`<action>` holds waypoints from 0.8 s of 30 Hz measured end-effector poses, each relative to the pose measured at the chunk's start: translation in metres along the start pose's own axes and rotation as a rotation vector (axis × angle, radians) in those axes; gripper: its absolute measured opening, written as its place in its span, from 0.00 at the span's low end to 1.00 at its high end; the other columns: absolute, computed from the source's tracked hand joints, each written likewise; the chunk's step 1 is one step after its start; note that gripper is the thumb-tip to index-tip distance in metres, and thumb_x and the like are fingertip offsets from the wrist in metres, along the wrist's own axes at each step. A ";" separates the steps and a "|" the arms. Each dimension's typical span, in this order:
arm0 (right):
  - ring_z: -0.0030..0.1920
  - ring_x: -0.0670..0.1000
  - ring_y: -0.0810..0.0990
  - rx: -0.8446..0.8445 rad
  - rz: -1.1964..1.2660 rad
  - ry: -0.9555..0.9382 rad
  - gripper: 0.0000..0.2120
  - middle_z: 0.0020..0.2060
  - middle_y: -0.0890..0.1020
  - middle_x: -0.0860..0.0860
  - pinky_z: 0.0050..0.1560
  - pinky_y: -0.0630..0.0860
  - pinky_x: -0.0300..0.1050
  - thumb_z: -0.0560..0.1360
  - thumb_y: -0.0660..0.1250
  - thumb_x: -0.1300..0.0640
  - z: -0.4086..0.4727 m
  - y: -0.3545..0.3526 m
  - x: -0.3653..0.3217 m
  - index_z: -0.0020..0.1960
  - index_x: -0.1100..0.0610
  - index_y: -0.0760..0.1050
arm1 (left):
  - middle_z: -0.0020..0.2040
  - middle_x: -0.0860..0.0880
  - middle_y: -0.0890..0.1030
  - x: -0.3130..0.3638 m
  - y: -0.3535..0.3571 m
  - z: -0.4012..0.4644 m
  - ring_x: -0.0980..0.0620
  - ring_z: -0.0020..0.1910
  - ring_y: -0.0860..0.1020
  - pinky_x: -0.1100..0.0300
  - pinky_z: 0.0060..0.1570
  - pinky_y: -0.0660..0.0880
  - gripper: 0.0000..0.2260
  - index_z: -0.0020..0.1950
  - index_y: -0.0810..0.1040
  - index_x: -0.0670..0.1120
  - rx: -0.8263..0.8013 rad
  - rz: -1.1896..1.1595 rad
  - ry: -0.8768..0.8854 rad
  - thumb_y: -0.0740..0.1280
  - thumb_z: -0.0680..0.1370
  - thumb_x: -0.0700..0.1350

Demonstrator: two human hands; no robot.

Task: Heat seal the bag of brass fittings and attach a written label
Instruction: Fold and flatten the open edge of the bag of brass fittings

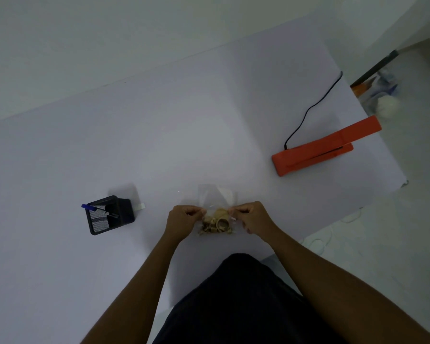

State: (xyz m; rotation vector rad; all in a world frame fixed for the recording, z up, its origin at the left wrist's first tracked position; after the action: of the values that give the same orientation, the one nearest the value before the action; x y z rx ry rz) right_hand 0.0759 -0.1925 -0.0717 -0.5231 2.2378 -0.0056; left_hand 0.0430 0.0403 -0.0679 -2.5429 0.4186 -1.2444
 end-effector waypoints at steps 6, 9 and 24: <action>0.19 0.50 0.72 0.035 -0.024 0.036 0.08 0.33 0.84 0.63 0.20 0.70 0.40 0.74 0.76 0.59 0.001 -0.002 0.008 0.50 0.64 0.86 | 0.41 0.53 0.86 -0.010 0.006 0.001 0.57 0.42 0.83 0.58 0.45 0.80 0.08 0.48 0.88 0.48 0.036 0.027 -0.073 0.73 0.75 0.51; 0.21 0.51 0.78 0.026 -0.078 0.103 0.08 0.35 0.87 0.56 0.21 0.72 0.40 0.74 0.77 0.55 -0.001 -0.001 0.012 0.48 0.60 0.86 | 0.39 0.53 0.86 -0.010 0.005 -0.001 0.58 0.39 0.82 0.63 0.40 0.76 0.08 0.46 0.88 0.49 0.084 0.062 -0.121 0.74 0.74 0.52; 0.24 0.50 0.77 -0.010 -0.202 0.282 0.21 0.33 0.87 0.55 0.23 0.71 0.37 0.71 0.77 0.43 0.002 -0.001 0.016 0.39 0.64 0.85 | 0.39 0.51 0.78 0.022 0.008 -0.001 0.49 0.38 0.78 0.57 0.37 0.74 0.07 0.39 0.76 0.47 0.251 0.264 -0.020 0.70 0.71 0.35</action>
State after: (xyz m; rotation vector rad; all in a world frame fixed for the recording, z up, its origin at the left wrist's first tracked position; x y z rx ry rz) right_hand 0.0681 -0.1997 -0.0844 -0.7932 2.4474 -0.1822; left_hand 0.0539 0.0249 -0.0549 -2.2056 0.5371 -1.0977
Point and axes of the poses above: each hand's wrist, its own z-axis towards the middle knuckle, its own y-axis out of the palm, x = y × z, the point moved 8 cm from there along z, towards the middle knuckle
